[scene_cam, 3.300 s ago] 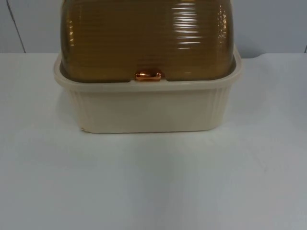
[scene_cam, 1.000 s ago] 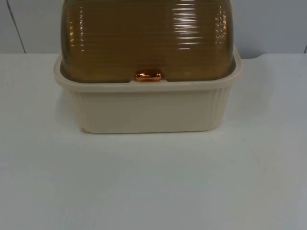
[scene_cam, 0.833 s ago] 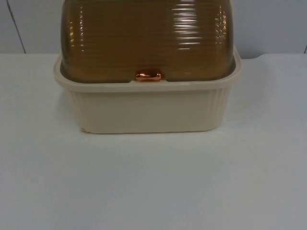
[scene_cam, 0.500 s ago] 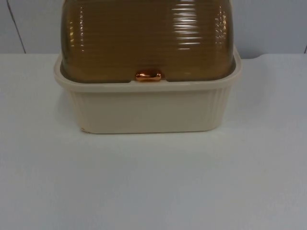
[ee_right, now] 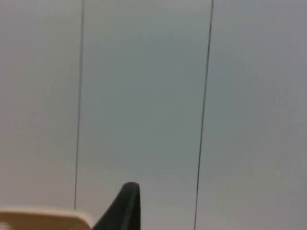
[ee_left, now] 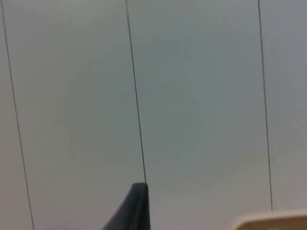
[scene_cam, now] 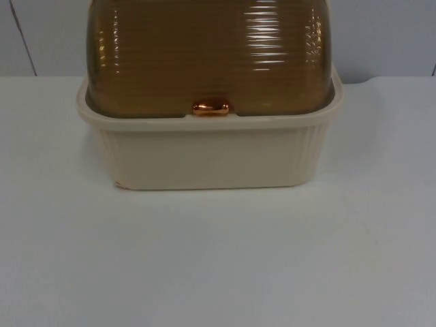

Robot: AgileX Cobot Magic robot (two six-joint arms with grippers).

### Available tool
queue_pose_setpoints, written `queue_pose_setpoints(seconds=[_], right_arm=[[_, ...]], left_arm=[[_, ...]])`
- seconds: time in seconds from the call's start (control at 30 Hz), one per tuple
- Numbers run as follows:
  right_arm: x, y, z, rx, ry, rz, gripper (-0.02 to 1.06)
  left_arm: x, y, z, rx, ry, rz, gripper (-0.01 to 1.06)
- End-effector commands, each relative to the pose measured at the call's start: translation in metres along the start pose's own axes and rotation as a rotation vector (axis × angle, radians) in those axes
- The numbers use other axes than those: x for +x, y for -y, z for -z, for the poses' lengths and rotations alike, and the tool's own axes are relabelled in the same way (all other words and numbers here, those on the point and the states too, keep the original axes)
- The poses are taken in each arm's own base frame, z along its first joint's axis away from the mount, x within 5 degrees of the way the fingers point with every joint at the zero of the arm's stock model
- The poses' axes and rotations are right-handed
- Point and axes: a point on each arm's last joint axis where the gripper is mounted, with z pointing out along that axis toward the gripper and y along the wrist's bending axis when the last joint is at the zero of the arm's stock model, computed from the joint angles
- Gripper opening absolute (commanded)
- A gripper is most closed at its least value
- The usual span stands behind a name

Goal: Open the box lid with the left hand, place the block into the box with the right hand, then close the box lid with the left hand.

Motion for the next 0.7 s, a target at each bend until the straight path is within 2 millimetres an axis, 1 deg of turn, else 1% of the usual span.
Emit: queue_pose_setpoints(seconds=[0.0, 0.07, 0.1, 0.17, 0.2, 0.23, 0.27, 0.3, 0.33, 0.37, 0.43, 0.47, 0.53, 0.57, 0.6, 0.67], right_arm=[[0.011, 0.004, -0.015, 0.025, -0.070, 0.009, 1.05], [0.024, 0.004, -0.031, 0.024, -0.142, 0.010, 1.05], [0.024, 0.004, -0.031, 0.024, -0.142, 0.010, 1.05], [0.043, 0.003, -0.051, 0.010, -0.237, 0.006, 1.05], [0.057, 0.002, -0.064, 0.004, -0.302, 0.005, 1.05], [0.067, 0.001, -0.073, 0.000, -0.349, 0.001, 1.05], [0.067, 0.001, -0.073, 0.000, -0.349, 0.001, 1.05], [0.085, 0.000, -0.085, -0.004, -0.423, -0.014, 1.05], [0.091, 0.000, -0.089, -0.004, -0.449, -0.020, 1.05], [0.109, -0.001, -0.099, -0.009, -0.520, -0.026, 1.05], [0.130, -0.003, -0.109, -0.015, -0.599, -0.028, 1.05], [0.130, -0.003, -0.109, -0.015, -0.599, -0.028, 1.05], [0.148, -0.004, -0.118, -0.017, -0.645, -0.034, 1.05], [0.154, -0.004, -0.122, -0.015, -0.655, -0.042, 1.05], [0.154, -0.004, -0.122, -0.015, -0.655, -0.042, 1.05], [0.170, -0.006, -0.129, -0.014, -0.682, -0.050, 1.05]], left_arm=[[0.008, -0.001, -0.014, 0.009, -0.060, 0.006, 1.04], [0.019, -0.001, -0.027, 0.014, -0.117, 0.008, 1.04], [0.019, -0.001, -0.027, 0.014, -0.117, 0.008, 1.04], [0.035, 0.000, -0.045, 0.017, -0.202, 0.011, 1.04], [0.044, 0.000, -0.054, 0.019, -0.247, 0.012, 1.04], [0.053, 0.000, -0.061, 0.020, -0.285, 0.013, 1.04], [0.053, 0.000, -0.061, 0.020, -0.285, 0.013, 1.04], [0.068, 0.000, -0.074, 0.023, -0.353, 0.015, 1.04], [0.071, 0.000, -0.076, 0.023, -0.367, 0.015, 1.04], [0.086, 0.001, -0.086, 0.024, -0.430, 0.016, 1.04], [0.106, 0.001, -0.098, 0.027, -0.510, 0.017, 1.04], [0.106, 0.001, -0.098, 0.027, -0.510, 0.017, 1.04], [0.121, 0.001, -0.110, 0.023, -0.533, 0.016, 1.04], [0.130, 0.001, -0.116, 0.015, -0.542, 0.010, 1.04], [0.130, 0.001, -0.116, 0.015, -0.542, 0.010, 1.04], [0.146, 0.000, -0.124, 0.004, -0.576, 0.000, 1.04]])
